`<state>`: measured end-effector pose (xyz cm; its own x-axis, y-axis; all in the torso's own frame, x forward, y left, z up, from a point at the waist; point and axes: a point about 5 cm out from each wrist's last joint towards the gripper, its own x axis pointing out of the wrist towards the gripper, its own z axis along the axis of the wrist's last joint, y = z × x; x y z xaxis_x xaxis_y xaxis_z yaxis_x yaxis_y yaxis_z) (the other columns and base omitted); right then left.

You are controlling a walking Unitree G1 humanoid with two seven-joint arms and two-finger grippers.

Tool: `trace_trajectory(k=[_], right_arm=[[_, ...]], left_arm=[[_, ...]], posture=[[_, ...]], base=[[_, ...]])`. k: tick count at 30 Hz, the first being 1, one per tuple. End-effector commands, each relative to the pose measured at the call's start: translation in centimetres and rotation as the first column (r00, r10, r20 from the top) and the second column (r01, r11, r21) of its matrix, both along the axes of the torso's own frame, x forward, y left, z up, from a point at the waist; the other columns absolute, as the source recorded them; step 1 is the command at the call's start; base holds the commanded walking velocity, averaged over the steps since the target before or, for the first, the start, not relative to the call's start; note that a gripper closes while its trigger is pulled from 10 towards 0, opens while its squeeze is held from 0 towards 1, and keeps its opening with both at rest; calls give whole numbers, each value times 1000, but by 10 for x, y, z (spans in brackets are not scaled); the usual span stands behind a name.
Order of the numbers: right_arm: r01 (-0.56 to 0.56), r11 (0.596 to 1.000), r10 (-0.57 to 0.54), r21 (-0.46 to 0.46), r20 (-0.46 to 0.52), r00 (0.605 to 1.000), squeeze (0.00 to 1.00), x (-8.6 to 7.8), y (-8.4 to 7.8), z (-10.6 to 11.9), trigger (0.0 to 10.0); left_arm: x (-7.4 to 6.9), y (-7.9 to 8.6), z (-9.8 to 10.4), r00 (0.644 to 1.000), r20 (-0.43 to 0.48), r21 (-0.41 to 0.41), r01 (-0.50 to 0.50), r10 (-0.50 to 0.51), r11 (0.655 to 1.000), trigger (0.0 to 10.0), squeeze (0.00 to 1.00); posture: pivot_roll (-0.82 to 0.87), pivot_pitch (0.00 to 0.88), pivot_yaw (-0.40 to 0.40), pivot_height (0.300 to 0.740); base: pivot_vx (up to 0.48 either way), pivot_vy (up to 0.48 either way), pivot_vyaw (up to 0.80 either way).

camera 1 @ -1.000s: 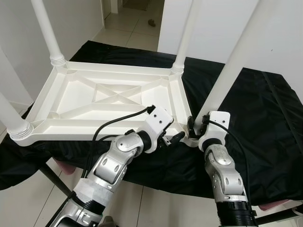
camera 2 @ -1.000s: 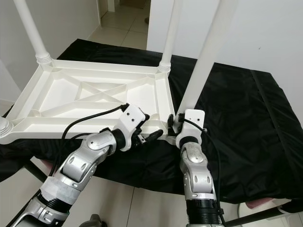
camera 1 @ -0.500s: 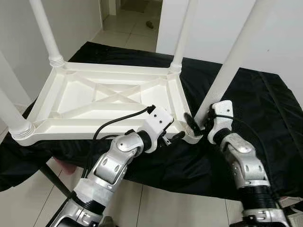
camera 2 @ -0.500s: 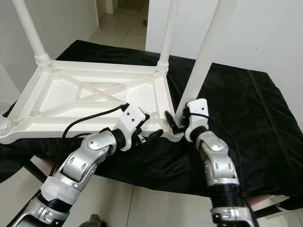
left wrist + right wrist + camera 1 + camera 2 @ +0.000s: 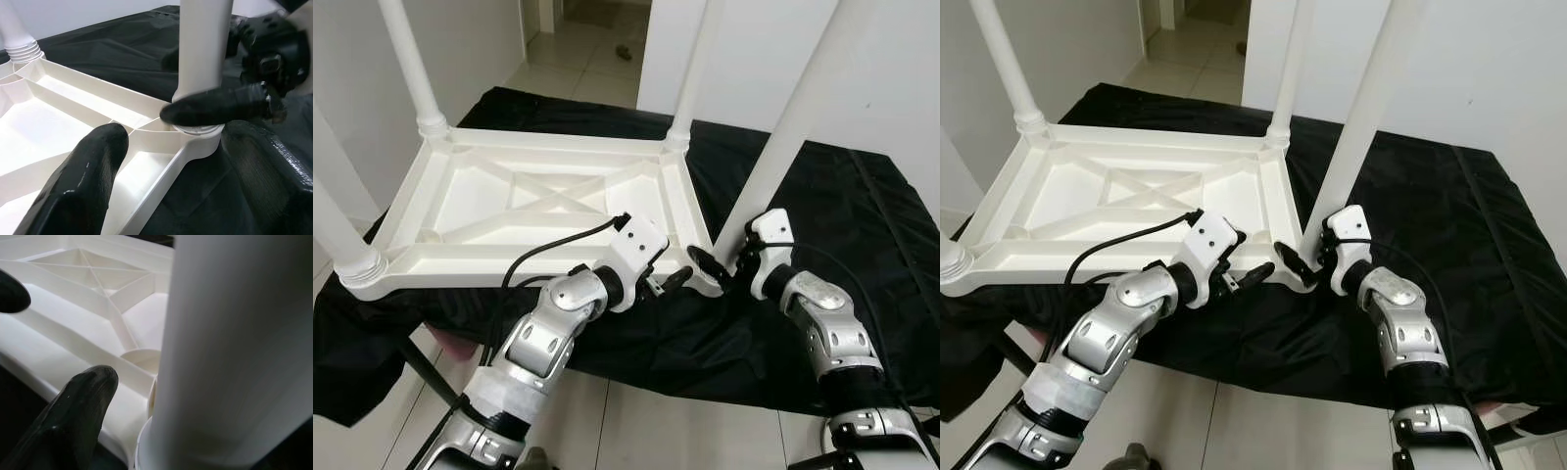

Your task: Building children table

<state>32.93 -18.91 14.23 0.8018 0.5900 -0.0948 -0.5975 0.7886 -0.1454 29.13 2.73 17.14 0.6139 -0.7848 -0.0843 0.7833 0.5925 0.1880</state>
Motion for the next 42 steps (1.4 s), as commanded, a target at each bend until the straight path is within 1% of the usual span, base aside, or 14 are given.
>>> trace_trajectory(k=[1, 4, 5, 6, 9, 10, 25, 32, 34, 35, 36, 38, 40, 42], right_arm=[[-27, 999, 27, 18, -14, 1000, 0, 3, 2, -4, 10000], [-31, 999, 31, 23, -21, 999, 0, 4, 2, -6, 10000], [-33, 998, 34, 44, -32, 999, 0, 6, 3, -10, 7961], [-39, 997, 41, 62, -36, 998, 0, 7, 5, -12, 4118], [-42, 996, 45, 78, -39, 998, 0, 8, 6, -14, 3608], [-45, 995, 49, 92, -41, 998, 0, 9, 7, -16, 78], [-74, 989, 78, 127, -25, 997, 0, 7, 13, -21, 0], [104, 984, -110, 147, 30, 994, 0, -3, 16, -14, 0], [266, 950, -278, 166, 53, 959, 0, -12, 17, -9, 0], [266, 950, -278, 166, 53, 959, 0, -12, 17, -9, 0], [351, 921, -363, 171, 43, 931, 0, -15, 16, -10, 0], [351, 921, -363, 171, 43, 931, 0, -15, 16, -10, 0], [487, 855, -501, 175, 39, 865, 0, -23, 15, -10, 0], [533, 826, -546, 184, 27, 837, 0, -27, 18, -11, 0]], left_arm=[[1, -2, 3, 1000, 22, 7, -15, 15, 1000, 10000, 0], [2, -1, 3, 1000, 22, 7, -15, 15, 1000, 10000, 0], [2, -2, 3, 1000, 24, 9, -12, 12, 1000, 10000, 0], [2, -2, 4, 1000, 25, 10, -10, 9, 1000, 10000, 0], [2, -2, 4, 1000, 26, 11, -7, 7, 1000, 10000, 0], [2, -2, 4, 1000, 28, 13, -4, 4, 1000, 10000, 0], [1, -5, 5, 999, 33, 15, 6, -6, 1000, 10000, 0], [-1, -6, 3, 1000, 24, 10, 7, -8, 1000, 10000, 0], [-2, -7, 2, 1000, 18, 9, 11, -11, 1000, 10000, 0], [-2, -7, 2, 1000, 18, 9, 11, -11, 1000, 10000, 0], [-3, -7, 1, 1000, 16, 9, 14, -14, 1000, 10000, 0], [-3, -7, 1, 1000, 16, 9, 14, -14, 1000, 10000, 0], [-3, -9, 1, 1000, 14, 9, 20, -20, 1000, 10000, 0], [-3, -9, 1, 1000, 14, 9, 24, -24, 1000, 10000, 0]], posture=[[137, 14, -65, 740], [137, 13, -64, 740], [138, 12, -57, 740], [138, 12, -57, 740], [138, 11, -53, 740], [139, 10, -52, 740], [139, 12, -54, 740], [125, 27, -59, 740], [112, 33, -56, 740], [112, 33, -56, 740], [112, 33, -56, 740], [112, 33, -56, 740], [104, 34, -53, 740], [103, 34, -53, 740]], base=[[0, 0, 0], [0, 0, 0], [0, 0, 0], [0, 0, 0], [0, 0, 0], [0, 0, 0], [0, 0, 0], [0, 0, 0], [0, 0, 0], [0, 0, 0], [0, 0, 0], [0, 0, 0], [0, 0, 0], [0, 0, 0]])
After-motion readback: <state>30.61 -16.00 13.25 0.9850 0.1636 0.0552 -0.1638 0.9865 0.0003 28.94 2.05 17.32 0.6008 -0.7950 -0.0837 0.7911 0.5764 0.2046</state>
